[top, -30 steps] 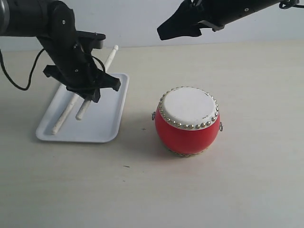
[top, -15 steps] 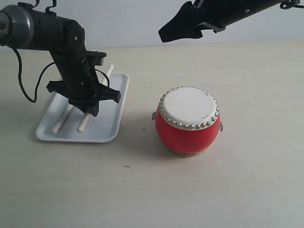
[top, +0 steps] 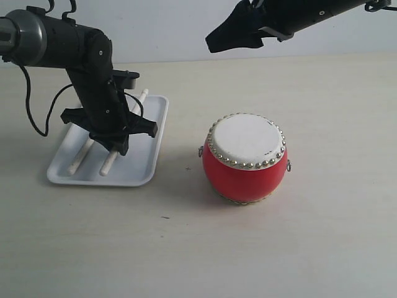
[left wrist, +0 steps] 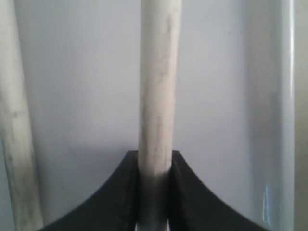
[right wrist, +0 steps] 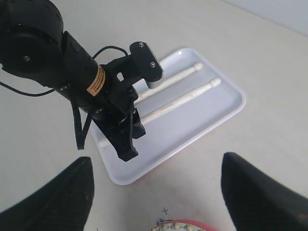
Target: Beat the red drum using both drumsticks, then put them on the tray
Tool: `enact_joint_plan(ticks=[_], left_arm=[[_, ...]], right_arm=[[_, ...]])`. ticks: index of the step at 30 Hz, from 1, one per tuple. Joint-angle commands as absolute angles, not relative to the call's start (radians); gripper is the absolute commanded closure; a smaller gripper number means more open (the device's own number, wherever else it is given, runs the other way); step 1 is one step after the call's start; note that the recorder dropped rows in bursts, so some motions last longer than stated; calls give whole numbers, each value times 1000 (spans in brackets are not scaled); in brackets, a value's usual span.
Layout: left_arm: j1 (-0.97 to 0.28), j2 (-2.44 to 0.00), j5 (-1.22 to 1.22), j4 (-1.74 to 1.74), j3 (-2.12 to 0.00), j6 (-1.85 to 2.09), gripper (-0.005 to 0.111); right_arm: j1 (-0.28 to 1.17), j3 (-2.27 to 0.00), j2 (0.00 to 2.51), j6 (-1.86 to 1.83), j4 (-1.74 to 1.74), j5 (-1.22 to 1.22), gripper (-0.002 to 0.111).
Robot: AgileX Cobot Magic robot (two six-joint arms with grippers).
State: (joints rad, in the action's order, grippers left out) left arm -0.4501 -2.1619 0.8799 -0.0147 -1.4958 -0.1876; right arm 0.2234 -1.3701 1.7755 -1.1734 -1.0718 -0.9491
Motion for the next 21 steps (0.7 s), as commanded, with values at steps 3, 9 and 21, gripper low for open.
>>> enact_joint_plan(ticks=[3,9,21], left_arm=[[-449,-2159,908,-11,-1501,-194,107],[-449,-2159,908,-11,-1500,-200,107],[-449,-2159,896,-11,-1500,-210,106]], right_arm=[[222,-1378,1770,-1172,-1091,-944,38],[222,-1378,1770,-1172,-1091,-944,38],[222,-1378,1770,-1172,-1091,-944,45]])
